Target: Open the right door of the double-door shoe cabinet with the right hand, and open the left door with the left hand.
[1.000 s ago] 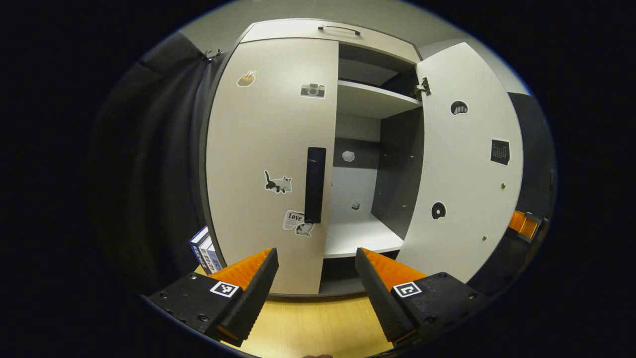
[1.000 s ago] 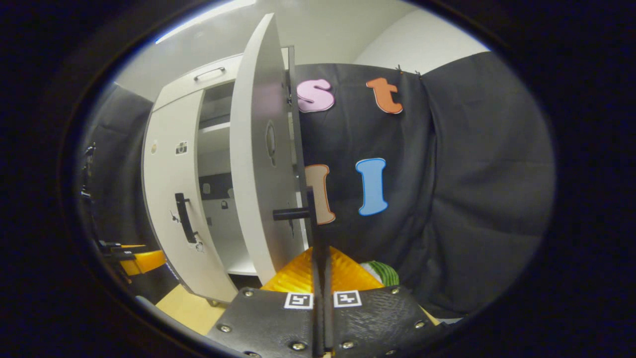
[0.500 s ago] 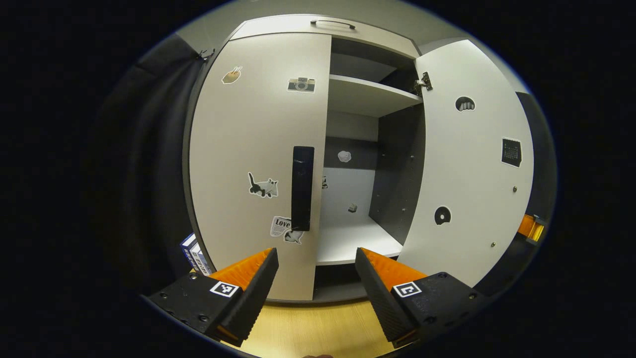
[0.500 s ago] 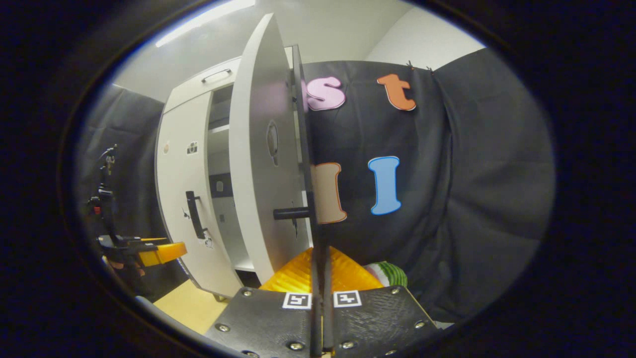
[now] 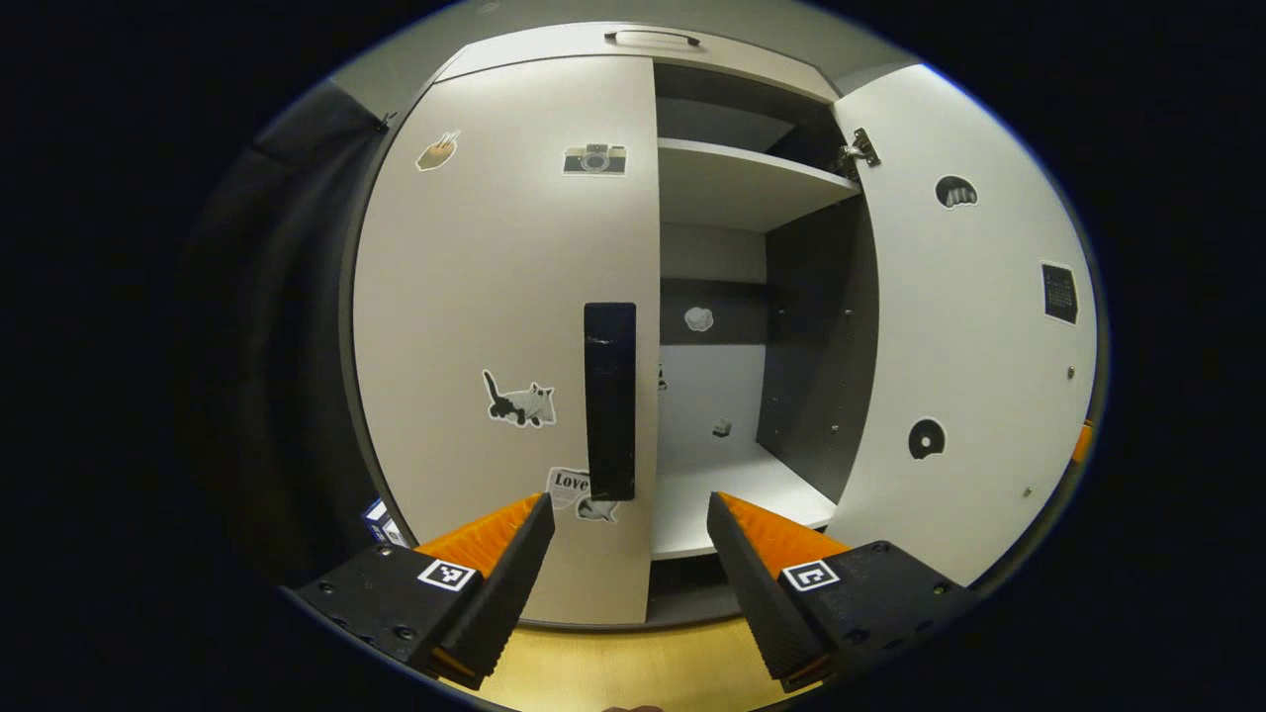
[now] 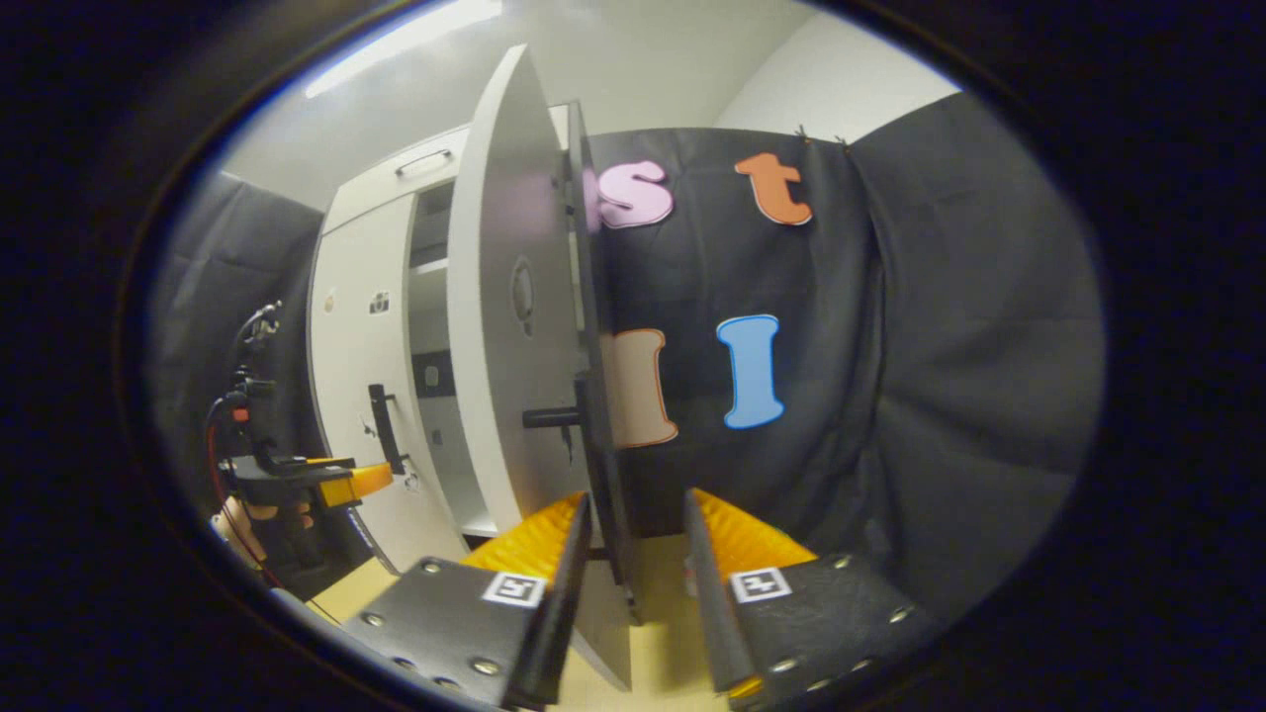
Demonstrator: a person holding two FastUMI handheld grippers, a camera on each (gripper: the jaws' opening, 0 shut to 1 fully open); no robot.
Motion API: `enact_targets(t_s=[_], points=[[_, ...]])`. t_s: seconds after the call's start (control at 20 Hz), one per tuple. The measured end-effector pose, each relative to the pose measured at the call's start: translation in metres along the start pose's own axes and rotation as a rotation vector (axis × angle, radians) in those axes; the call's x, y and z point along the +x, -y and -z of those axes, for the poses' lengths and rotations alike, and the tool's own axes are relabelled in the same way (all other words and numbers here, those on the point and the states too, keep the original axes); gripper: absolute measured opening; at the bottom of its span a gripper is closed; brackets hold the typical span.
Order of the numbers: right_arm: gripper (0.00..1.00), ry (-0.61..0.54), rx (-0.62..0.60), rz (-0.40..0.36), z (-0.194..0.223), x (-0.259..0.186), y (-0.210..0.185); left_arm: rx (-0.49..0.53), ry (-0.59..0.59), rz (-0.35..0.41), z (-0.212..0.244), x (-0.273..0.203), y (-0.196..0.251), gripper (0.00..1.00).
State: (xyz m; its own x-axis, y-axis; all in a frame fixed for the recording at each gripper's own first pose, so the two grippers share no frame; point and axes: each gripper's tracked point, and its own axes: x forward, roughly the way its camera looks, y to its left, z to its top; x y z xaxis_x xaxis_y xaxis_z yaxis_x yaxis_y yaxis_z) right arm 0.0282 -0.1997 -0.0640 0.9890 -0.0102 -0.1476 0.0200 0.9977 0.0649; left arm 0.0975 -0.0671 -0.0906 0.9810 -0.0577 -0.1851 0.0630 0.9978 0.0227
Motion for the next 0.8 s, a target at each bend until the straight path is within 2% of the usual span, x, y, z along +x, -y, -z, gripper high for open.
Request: enact_targets(t_s=[0.1,0.25,0.3,0.35,0.4,0.5,0.7,0.8], points=[[0.72,-0.001,0.011,0.034,0.002,-0.006,0.012,0.01,0.003,-0.006,-0.001,0.012,-0.003,0.97],[0.68,-0.021,-0.001,0.096,0.012,-0.015,0.029,0.023,0.001,-0.012,0.001,0.028,-0.006,0.97],[0.73,-0.026,-0.002,0.114,0.014,-0.018,0.033,0.027,-0.001,-0.013,0.001,0.033,-0.007,0.97],[0.68,-0.033,0.002,0.129,0.017,-0.02,0.037,0.034,-0.001,-0.015,0.001,0.038,-0.007,0.97],[0.72,-0.036,0.006,0.141,0.018,-0.023,0.041,0.041,0.0,-0.021,0.001,0.043,-0.009,0.97],[0.73,-0.045,0.014,0.166,0.022,-0.025,0.046,0.048,0.012,-0.026,-0.002,0.05,-0.009,0.97],[0.69,-0.056,0.034,0.202,0.027,-0.033,0.057,0.066,0.024,-0.032,-0.005,0.063,-0.01,0.96],[0.69,-0.057,0.041,0.215,0.028,-0.037,0.06,0.068,0.024,-0.032,-0.004,0.068,-0.012,0.93]])
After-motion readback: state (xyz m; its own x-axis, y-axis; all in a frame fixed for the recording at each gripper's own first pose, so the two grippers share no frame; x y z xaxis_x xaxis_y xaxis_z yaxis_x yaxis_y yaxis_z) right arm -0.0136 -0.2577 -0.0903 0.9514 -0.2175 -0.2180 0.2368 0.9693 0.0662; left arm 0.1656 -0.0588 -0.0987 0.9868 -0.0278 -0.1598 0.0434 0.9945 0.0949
